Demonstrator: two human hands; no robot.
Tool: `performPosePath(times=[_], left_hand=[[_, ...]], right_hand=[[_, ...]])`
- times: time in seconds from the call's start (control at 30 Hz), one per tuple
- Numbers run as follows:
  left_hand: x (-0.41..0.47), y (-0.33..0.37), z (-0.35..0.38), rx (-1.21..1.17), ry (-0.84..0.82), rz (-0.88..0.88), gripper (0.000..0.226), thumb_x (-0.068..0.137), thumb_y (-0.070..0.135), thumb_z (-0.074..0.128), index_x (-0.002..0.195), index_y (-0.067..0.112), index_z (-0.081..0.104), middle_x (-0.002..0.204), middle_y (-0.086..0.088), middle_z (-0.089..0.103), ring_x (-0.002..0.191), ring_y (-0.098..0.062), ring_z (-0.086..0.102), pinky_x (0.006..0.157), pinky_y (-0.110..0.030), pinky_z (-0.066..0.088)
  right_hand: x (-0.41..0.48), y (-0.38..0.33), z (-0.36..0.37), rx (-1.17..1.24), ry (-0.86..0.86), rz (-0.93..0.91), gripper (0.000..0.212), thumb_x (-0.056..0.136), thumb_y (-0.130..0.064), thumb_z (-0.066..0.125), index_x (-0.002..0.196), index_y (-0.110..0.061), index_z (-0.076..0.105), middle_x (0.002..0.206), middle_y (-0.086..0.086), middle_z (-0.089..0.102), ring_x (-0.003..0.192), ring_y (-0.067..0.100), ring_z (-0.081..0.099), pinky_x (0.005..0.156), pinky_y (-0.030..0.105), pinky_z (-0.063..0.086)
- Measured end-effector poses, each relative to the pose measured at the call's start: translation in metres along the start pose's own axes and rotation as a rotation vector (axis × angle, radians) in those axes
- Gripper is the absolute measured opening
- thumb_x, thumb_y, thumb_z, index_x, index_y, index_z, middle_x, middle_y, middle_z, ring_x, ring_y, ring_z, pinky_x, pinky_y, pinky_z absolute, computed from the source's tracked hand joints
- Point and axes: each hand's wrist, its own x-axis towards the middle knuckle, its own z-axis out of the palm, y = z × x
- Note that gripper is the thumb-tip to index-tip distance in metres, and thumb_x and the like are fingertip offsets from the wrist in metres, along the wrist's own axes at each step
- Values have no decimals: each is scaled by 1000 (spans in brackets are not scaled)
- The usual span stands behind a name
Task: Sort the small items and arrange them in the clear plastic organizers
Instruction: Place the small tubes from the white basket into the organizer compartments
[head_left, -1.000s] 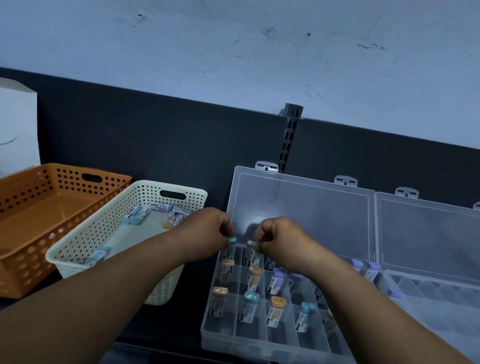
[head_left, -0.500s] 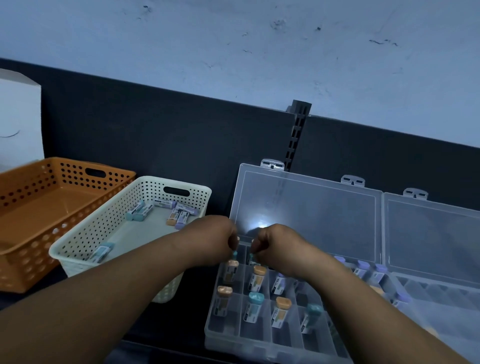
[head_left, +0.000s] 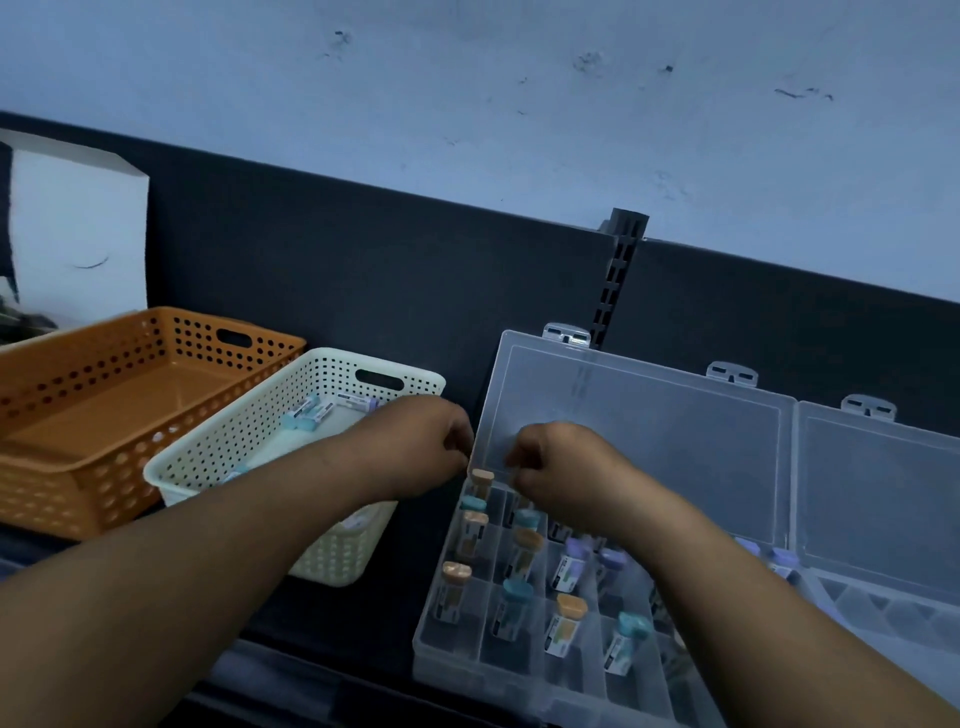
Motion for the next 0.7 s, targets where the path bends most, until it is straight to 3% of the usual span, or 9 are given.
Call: performPosePath(times=[0.13,0.23,0.33,0.47,0.6,0.7], left_hand=[[-16,-20,-18,76,130,-76,25,89,29,61,113,26,65,115,7,64,101,-11,57,81,-26,46],[-31,-43,-33,160,191,-169,28,90,31,59,118,25,62,124,4,60,105,-15,56,82,-28,46],[-43,-71,-47,262,202,-264,30,90,36,60,119,29,60,126,2,58,108,-19,56,85,-32,48],[-45,-113,-60,331,185,-292,38,87,38,63,124,29,58,128,1,54,108,-18,55,91,-35,48],[-37,-144,-70,307,98,-266,43,87,42,61,128,31,54,125,6,55,104,-11,54,86,-30,51],[-25,-164,-73,246,27,-230,46,89,41,60,132,31,49,131,7,52,110,-12,53,86,-27,45]], right_hand=[[6,-19,-6,11,49,-124,24,91,-26,58,113,-22,64,112,-2,65,98,17,59,79,28,47],[17,-37,-8,-9,46,-210,33,91,-30,61,123,-25,59,121,-2,57,106,18,56,85,30,46],[31,-59,-4,-45,37,-256,40,90,-35,62,128,-27,55,127,0,50,113,21,54,93,35,46],[58,-91,9,-41,-31,-250,48,89,-36,64,134,-27,51,137,0,44,119,21,50,92,31,43],[94,-120,25,-84,-85,-204,53,88,-37,65,137,-27,48,139,-1,46,115,19,52,87,29,44],[127,-131,38,-125,-148,-106,55,86,-35,65,137,-26,47,134,-1,52,100,16,56,83,28,46]])
